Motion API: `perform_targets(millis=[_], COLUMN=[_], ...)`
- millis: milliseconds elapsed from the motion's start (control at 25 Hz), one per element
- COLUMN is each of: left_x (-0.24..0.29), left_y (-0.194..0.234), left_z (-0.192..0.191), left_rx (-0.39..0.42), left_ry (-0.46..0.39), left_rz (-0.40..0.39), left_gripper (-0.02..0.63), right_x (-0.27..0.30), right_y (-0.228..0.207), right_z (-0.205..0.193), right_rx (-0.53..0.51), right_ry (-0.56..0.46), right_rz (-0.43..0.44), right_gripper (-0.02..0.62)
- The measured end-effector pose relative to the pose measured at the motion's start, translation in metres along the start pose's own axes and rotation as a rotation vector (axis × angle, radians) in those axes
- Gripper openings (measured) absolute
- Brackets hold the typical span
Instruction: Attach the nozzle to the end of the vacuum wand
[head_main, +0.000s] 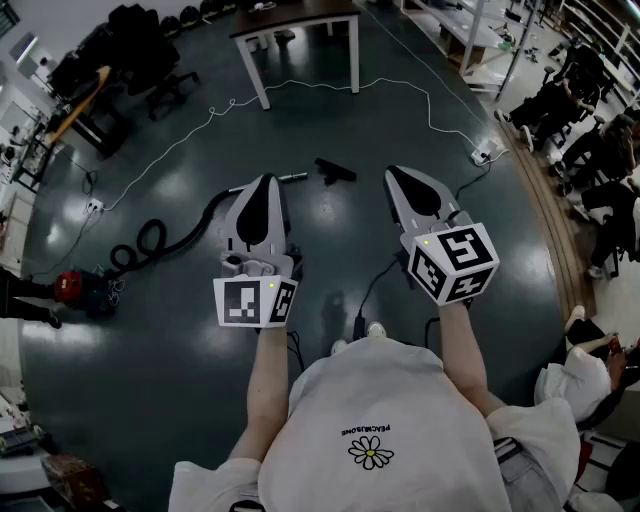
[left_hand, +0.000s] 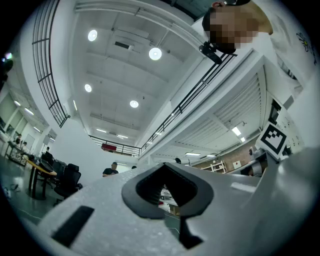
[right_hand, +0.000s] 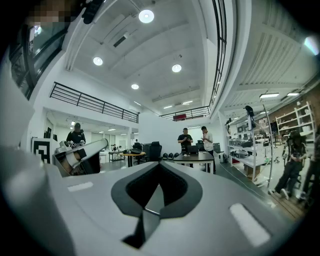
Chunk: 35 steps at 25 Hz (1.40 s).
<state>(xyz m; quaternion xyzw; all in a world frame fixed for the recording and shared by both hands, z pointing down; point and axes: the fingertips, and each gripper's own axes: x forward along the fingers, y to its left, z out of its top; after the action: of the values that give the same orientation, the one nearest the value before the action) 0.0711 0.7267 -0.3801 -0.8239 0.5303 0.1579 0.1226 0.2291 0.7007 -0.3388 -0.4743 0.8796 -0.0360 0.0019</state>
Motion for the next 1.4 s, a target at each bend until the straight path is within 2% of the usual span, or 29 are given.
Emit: perform_targets(millis=[480, 720, 920, 1080, 1240, 1400], left_x=[0.002, 0.017, 0.022, 0.013, 0.012, 0.033], left_y=[-0.001, -0.01, -0.016, -0.003, 0.019, 0.047], left_z=[-0.027, -0.045, -0.045, -0.057, -0.073, -0.094], left_rx=[-0.021, -0.026, -0.007, 0.002, -0.028, -0.017], left_ry=[0.038, 0.081, 0.075, 0.093, 0.105, 0.12], left_rz=[0.028, 0.042, 0.065, 0.115, 0.18, 0.187], left_gripper=[0.001, 0.001, 0.0, 0.002, 0.002, 0.001], right_x=[0.001, 0.0, -0.004, 0.004, 0.026, 0.069], right_y=[-0.012, -0.041, -0.06, -0.066, -0.075, -0.087], right_z=[-0.018, -0.029, -0.029, -0.044, -0.051, -0.053], right_rx=[0.037, 0.092, 0.122, 0.128, 0.116, 0.079], right_ry=[-0.009, 0.002, -0.016, 0.004, 0.026, 0.043], right_rz=[0.044, 0.036, 0.047, 0.063, 0.083, 0.089], right_gripper=[0.005, 0.005, 0.005, 0.005, 0.005, 0.005])
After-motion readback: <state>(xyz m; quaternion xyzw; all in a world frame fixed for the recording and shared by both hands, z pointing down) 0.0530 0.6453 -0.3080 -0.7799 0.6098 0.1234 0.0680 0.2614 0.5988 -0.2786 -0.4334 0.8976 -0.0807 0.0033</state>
